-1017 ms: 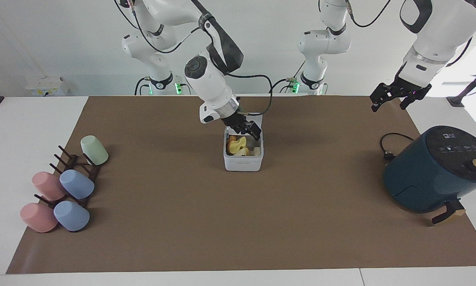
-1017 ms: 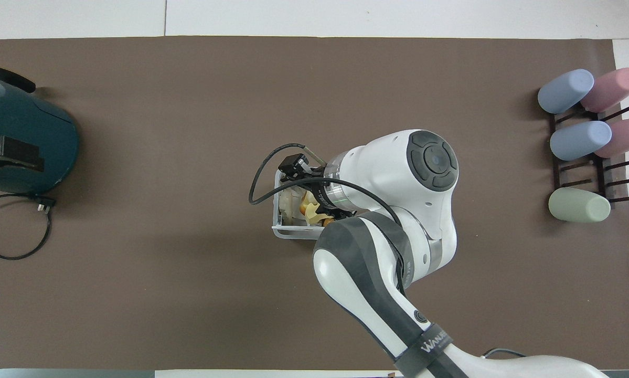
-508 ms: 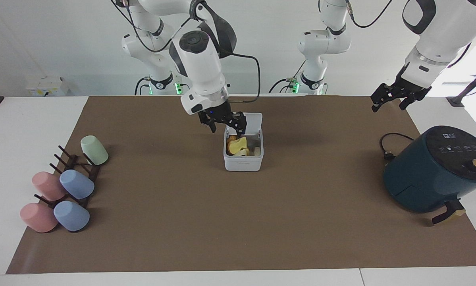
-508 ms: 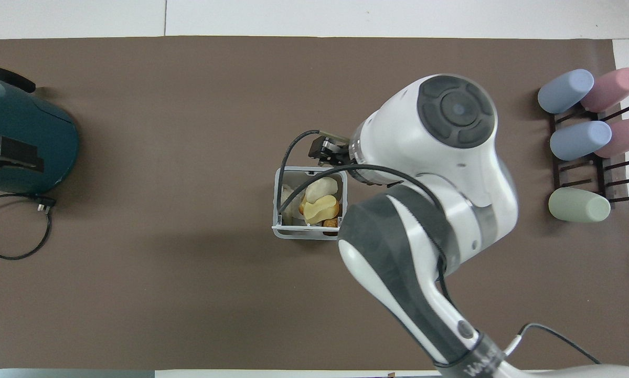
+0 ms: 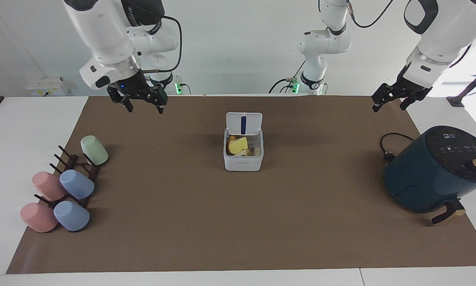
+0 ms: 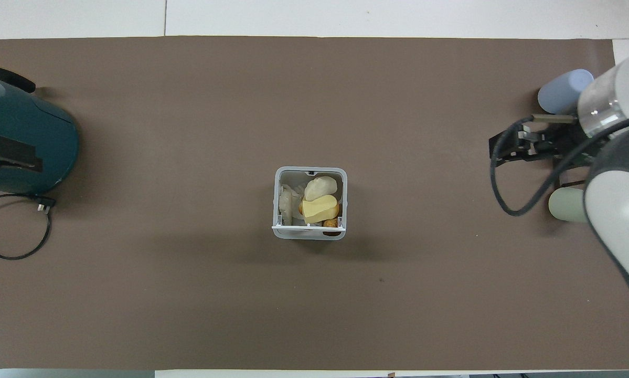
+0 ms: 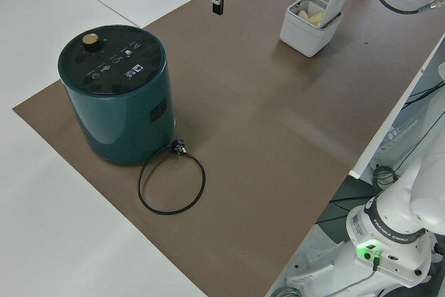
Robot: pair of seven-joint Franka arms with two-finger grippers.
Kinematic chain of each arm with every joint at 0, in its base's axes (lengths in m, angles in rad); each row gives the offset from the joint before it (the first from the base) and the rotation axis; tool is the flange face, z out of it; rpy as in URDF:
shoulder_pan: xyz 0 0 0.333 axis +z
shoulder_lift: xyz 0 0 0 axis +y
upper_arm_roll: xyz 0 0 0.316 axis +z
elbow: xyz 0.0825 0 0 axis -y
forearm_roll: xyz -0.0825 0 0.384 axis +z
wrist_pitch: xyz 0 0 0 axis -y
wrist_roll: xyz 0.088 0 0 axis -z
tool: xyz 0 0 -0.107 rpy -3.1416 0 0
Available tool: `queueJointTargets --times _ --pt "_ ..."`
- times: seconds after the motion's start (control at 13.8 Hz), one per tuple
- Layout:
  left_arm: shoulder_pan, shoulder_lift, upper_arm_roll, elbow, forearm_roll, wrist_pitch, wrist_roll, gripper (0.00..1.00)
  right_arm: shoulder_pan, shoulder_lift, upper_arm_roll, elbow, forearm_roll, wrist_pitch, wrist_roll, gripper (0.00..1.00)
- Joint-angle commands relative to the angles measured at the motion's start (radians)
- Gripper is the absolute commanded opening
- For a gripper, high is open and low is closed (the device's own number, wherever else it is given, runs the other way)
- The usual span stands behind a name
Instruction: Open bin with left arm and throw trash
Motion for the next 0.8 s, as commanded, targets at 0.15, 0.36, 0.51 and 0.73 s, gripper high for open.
queueJointTargets --times 0.15,0.36,0.51,0.73 --pt "0.002 -0.018 -0.002 -0.021 -0.017 0.009 0.016 1.00 -0.042 -0.094 -0.005 -0.189 -0.045 0.079 -0.145 1.00" --pt "0.002 -0.018 -0.002 -0.021 -0.017 0.008 0.017 1.00 -0.052 -0.090 -0.057 -0.194 -0.060 0.102 -0.184 1.00" --pt "0.002 -0.018 -0.002 -0.021 -0.018 0.008 0.016 1.00 -0.052 -0.082 -0.079 -0.194 -0.065 0.108 -0.201 1.00" --pt "0.002 -0.018 -0.002 -0.022 -0.017 0.009 0.016 1.00 -0.054 -0.079 -0.091 -0.179 -0.056 0.100 -0.204 1.00"
